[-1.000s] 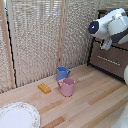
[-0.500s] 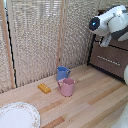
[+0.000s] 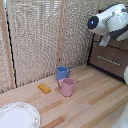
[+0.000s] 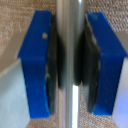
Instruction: Propose to navigate your clamp on the clench of the first drawer. Use gentle force to register to the cabinet. Send posterior your swing mandate till over it lurks, a cup of pink essence. Fortify your grip after aiming concentric with the pink cup’s periphery. Manoeuvre the pink towards the cabinet's top. Drop your compression till the cup is resting inside.
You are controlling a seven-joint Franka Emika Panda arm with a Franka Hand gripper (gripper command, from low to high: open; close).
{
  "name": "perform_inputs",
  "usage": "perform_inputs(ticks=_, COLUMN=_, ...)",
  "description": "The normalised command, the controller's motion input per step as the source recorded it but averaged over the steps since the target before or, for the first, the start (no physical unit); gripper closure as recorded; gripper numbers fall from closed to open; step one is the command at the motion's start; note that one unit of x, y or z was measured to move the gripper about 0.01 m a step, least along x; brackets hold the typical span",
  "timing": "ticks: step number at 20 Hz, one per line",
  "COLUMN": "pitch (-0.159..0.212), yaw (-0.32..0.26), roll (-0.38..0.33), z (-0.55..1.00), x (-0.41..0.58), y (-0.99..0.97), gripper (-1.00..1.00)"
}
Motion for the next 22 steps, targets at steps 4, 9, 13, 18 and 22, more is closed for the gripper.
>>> perform_inputs(ticks=4, pitch=-0.021, yaw=-0.097, roll=0.238, z=0.40, x=0.000, y=0.62, gripper=1.00)
perform_inputs(ticks=9, pitch=0.005, yaw=-0.072, roll=0.245, z=0.29, x=0.000, y=0.63, gripper=1.00)
perform_inputs(ticks=13, pitch=0.038, yaw=-0.031, roll=0.170, z=0.04, x=0.000, y=0.75, gripper=1.00)
perform_inputs(ticks=18, pitch=0.016, yaw=-0.009, roll=0.045, z=-0.06, x=0.022, y=0.52, gripper=-1.00)
perform_inputs(ticks=22, pitch=0.017, yaw=0.042, roll=-0.002, z=-0.04, x=0.051, y=0.08, gripper=-1.00)
